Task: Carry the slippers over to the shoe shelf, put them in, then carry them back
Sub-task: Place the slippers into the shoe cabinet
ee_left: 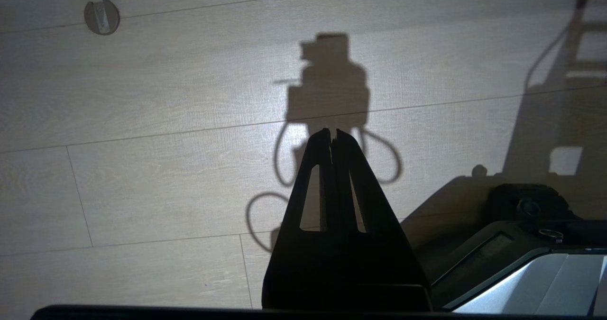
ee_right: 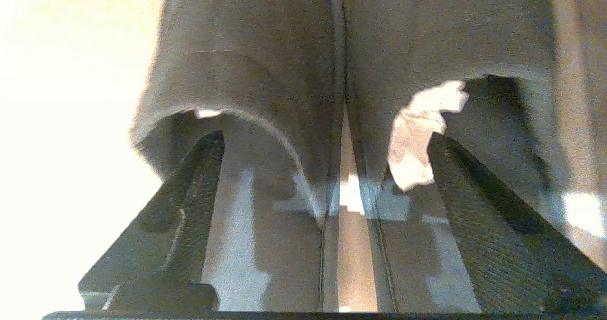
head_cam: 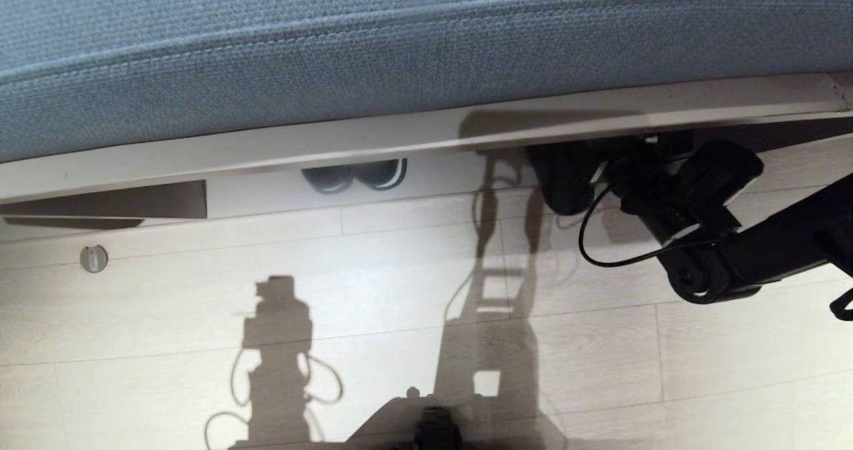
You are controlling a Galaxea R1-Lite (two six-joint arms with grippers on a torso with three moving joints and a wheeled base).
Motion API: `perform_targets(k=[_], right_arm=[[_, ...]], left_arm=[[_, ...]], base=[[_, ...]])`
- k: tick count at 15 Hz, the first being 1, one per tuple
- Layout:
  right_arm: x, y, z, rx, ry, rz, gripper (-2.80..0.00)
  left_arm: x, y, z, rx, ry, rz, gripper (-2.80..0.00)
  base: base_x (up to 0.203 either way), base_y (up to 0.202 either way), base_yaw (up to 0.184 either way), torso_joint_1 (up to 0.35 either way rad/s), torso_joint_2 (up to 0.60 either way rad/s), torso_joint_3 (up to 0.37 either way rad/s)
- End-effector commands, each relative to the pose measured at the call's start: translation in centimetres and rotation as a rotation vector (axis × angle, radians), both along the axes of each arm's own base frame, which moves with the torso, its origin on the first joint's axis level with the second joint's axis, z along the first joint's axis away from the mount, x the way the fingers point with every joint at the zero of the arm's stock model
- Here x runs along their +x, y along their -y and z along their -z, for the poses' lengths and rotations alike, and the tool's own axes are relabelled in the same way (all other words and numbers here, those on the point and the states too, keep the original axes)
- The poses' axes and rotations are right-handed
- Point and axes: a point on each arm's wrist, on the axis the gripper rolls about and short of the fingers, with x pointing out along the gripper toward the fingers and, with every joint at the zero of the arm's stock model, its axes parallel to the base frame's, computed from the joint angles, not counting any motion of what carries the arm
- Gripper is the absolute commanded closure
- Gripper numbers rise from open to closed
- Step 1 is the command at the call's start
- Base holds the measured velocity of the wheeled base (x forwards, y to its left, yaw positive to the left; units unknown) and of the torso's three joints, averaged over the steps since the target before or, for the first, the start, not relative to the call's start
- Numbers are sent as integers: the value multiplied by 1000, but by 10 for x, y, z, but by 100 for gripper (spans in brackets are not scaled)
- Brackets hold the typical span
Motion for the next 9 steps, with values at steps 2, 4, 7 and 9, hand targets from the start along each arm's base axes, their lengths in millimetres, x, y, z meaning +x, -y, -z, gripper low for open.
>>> perform_targets(k=[2, 4, 7, 9], right_arm=[[-24, -1, -3, -3, -7, -13, -280], [-37, -2, 7, -8, -49, -20, -280], [-62, 0, 23, -13, -122, -26, -280], [-87, 3, 25, -18, -161, -29, -280]], left_arm=[[0, 0, 0, -1, 0, 0, 0], [0, 0, 0, -1, 0, -1, 0], [0, 0, 0, -1, 0, -1, 0], [0, 0, 0, -2, 0, 0, 0]], base=[[0, 0, 0, 0, 0, 0], [0, 0, 0, 0, 0, 0], [0, 0, 0, 0, 0, 0], [0, 0, 0, 0, 0, 0]])
